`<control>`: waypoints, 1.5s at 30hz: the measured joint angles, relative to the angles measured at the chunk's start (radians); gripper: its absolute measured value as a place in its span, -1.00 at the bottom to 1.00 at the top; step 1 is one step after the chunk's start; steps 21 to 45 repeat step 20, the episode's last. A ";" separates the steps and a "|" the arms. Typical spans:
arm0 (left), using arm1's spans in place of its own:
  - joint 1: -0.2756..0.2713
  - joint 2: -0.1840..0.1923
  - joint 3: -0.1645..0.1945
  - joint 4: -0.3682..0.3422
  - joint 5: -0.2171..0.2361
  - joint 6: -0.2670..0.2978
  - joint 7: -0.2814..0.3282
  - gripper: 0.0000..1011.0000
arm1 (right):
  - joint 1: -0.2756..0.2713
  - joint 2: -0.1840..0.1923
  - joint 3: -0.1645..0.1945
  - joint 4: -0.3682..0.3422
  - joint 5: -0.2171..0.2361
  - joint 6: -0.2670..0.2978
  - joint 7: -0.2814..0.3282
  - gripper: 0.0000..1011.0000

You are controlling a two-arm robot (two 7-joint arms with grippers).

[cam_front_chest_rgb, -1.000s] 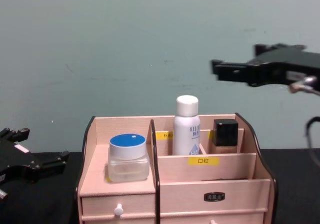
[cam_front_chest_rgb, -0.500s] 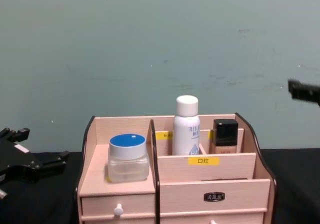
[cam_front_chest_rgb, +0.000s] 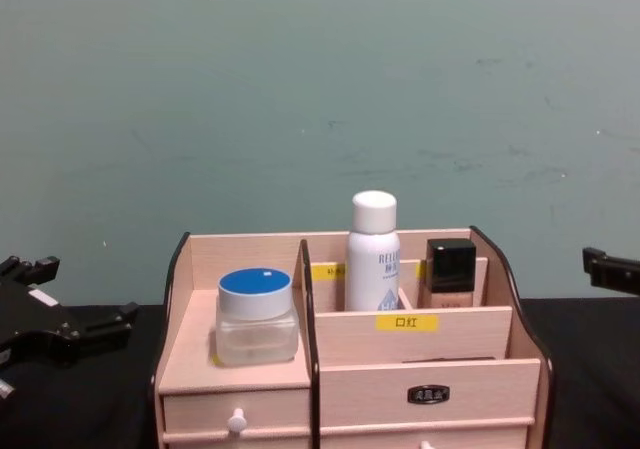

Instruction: Pick up the facial cleanser and watermelon frost from the table and place them into the tiered storage box.

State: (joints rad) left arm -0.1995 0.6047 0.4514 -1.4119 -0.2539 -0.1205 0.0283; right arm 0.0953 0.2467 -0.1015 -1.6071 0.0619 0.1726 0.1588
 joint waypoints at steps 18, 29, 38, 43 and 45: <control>0.000 0.000 0.000 0.000 0.000 0.000 0.000 1.00 | 0.001 0.001 -0.003 -0.006 0.000 0.000 -0.004 0.98; 0.000 0.000 0.000 0.000 0.000 0.000 0.000 1.00 | 0.002 0.001 -0.003 -0.006 0.000 0.000 -0.004 0.98; 0.000 0.000 0.000 0.000 0.000 0.000 0.000 1.00 | 0.002 0.001 -0.003 -0.006 0.000 0.000 -0.004 0.98; 0.000 0.000 0.000 0.000 0.000 0.000 0.000 1.00 | 0.002 0.001 -0.003 -0.006 0.000 0.000 -0.004 0.98; 0.000 0.000 0.000 0.000 0.000 0.000 0.000 1.00 | 0.002 0.001 -0.003 -0.006 0.000 0.000 -0.004 0.98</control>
